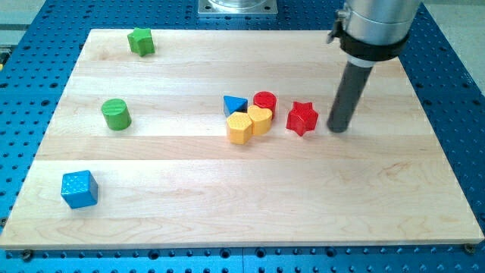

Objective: Slide the blue cube diagonally bottom right to the green circle

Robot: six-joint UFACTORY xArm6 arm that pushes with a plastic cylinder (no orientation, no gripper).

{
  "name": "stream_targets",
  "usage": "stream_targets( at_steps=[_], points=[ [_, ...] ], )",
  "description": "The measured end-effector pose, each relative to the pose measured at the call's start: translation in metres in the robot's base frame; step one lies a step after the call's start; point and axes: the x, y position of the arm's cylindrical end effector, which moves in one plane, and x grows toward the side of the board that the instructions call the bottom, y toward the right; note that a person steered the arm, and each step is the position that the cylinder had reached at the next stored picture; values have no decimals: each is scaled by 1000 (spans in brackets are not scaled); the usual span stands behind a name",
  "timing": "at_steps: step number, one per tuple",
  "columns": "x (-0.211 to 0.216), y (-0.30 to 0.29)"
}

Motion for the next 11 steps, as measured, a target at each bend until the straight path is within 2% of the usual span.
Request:
stream_targets(
  at_steps=[1,3,4,5,6,7,8,9,10,11],
  points=[
    [-2,-27],
    [8,-24],
    [116,-83],
    [181,-229],
    [180,-384],
    [167,-433],
    [126,-369],
    [107,-274],
    [107,-153],
    [104,-121]
  ],
)
